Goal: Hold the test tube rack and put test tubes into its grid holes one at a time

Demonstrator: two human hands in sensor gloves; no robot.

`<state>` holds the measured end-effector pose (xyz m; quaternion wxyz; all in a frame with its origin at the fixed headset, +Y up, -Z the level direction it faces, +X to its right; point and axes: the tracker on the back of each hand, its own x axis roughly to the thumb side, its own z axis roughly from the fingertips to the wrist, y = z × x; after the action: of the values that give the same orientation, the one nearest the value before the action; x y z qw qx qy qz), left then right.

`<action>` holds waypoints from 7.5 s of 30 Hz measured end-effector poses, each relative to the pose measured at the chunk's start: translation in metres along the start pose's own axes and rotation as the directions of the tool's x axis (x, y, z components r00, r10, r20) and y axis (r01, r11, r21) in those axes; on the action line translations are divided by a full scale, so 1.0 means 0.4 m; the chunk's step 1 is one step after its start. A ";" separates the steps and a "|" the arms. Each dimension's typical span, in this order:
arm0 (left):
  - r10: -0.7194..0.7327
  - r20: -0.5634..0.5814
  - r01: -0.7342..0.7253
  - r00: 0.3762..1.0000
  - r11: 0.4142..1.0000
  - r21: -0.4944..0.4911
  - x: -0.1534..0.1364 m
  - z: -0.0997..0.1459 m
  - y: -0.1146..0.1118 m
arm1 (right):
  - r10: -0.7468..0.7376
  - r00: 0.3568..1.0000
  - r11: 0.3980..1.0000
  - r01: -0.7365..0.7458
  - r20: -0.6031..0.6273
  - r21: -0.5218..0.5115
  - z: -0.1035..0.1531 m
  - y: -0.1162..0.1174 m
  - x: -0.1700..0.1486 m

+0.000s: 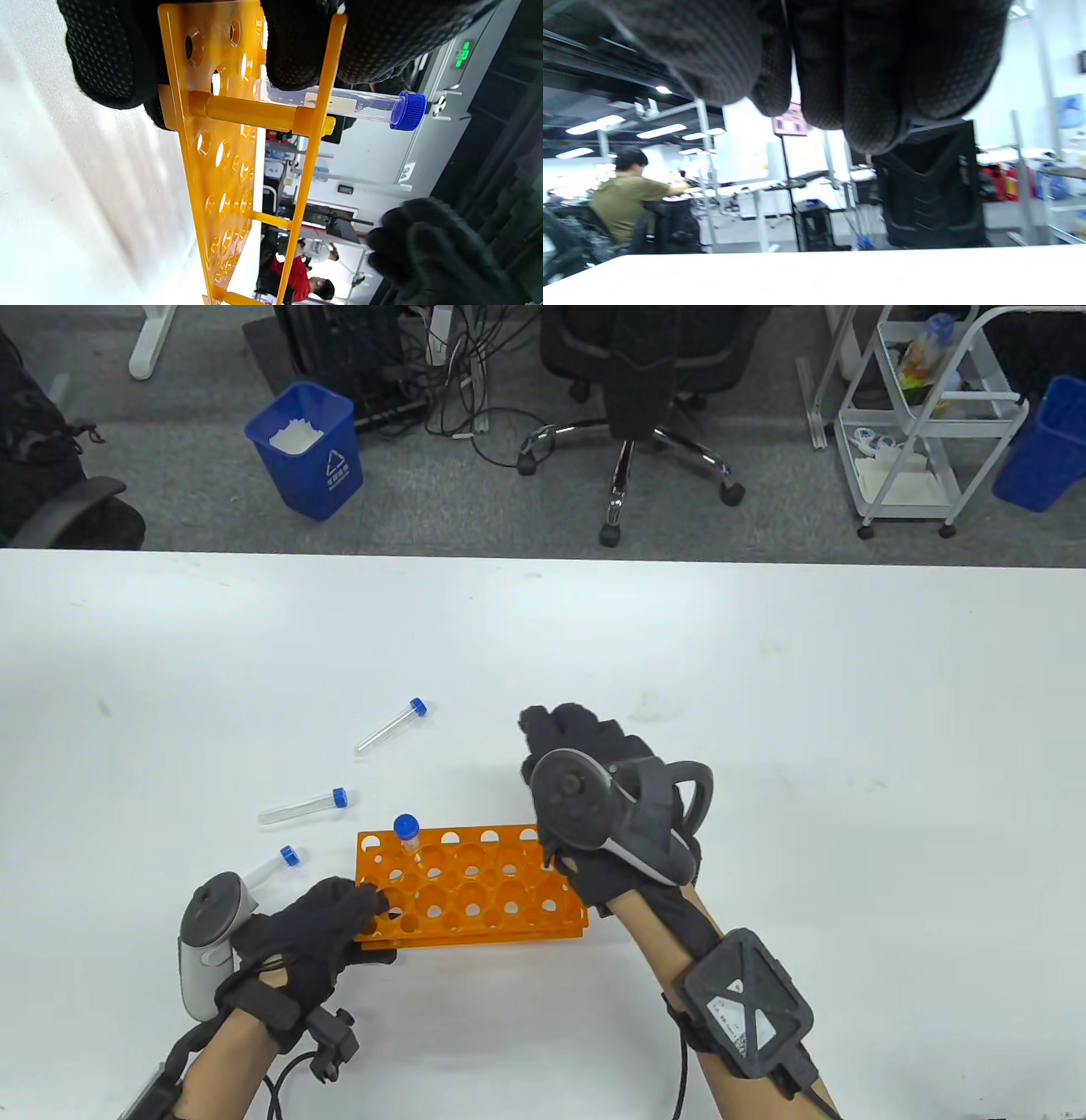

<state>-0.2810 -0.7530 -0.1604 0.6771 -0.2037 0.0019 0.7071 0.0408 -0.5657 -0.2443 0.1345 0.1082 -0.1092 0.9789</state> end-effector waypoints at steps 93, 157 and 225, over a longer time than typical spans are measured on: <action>0.029 -0.019 -0.030 0.999 0.999 -0.034 -0.001 0.006 -0.003 | 0.081 0.911 0.997 -0.073 0.404 -0.035 0.078 0.010 0.152; 0.037 -0.014 -0.038 0.999 0.999 -0.026 0.004 0.010 0.001 | 0.123 0.928 0.986 -0.155 0.350 0.063 0.075 0.048 0.159; 0.043 -0.030 -0.044 0.999 0.999 -0.013 0.005 0.011 0.010 | 0.326 0.928 0.900 -0.246 -0.180 0.359 0.068 0.436 -0.221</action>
<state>-0.2860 -0.7500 -0.1580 0.6599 -0.2186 0.0113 0.7187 0.0789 -0.7574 -0.2719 -0.0196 -0.0050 0.0583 0.9981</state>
